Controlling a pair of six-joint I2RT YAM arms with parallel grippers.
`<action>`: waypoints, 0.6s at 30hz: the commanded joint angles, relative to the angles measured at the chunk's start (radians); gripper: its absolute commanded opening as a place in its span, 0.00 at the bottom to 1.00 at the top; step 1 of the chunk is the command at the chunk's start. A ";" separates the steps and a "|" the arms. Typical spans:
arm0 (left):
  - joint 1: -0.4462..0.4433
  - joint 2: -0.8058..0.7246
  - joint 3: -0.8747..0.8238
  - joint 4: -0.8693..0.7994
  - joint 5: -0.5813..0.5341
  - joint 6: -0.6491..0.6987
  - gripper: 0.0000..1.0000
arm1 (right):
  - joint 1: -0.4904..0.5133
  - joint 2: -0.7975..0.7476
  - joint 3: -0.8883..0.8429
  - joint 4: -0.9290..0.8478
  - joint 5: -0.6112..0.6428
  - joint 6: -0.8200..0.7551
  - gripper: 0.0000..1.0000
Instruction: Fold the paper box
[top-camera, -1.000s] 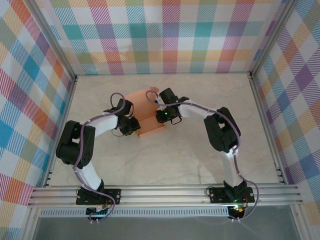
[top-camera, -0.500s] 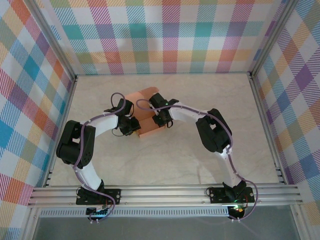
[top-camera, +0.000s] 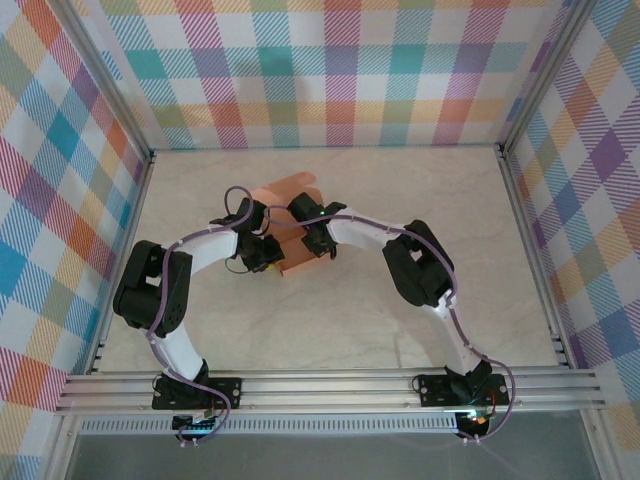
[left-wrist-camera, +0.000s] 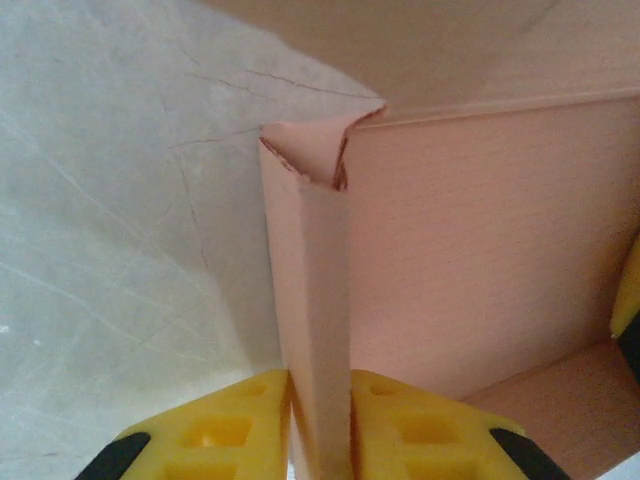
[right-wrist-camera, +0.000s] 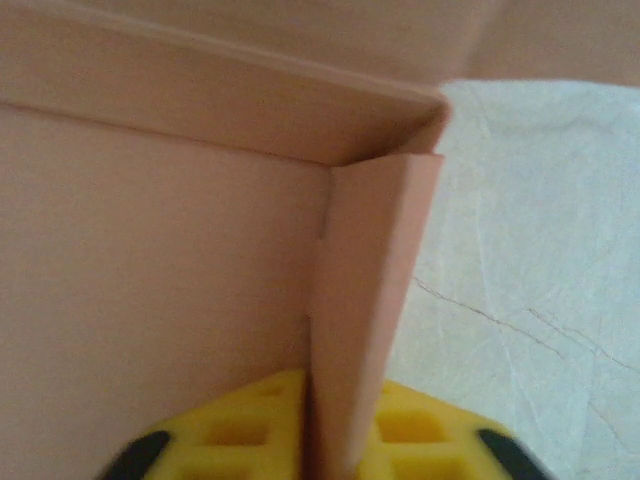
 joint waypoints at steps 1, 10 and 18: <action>-0.009 0.019 0.019 0.005 0.005 0.021 0.20 | 0.011 0.037 -0.006 -0.068 0.036 -0.029 0.00; -0.011 0.019 0.022 0.001 0.002 0.020 0.20 | 0.016 0.026 -0.029 -0.059 0.052 0.002 0.11; -0.012 0.001 0.036 -0.031 0.001 0.034 0.21 | -0.002 -0.109 -0.096 0.047 -0.084 0.055 0.42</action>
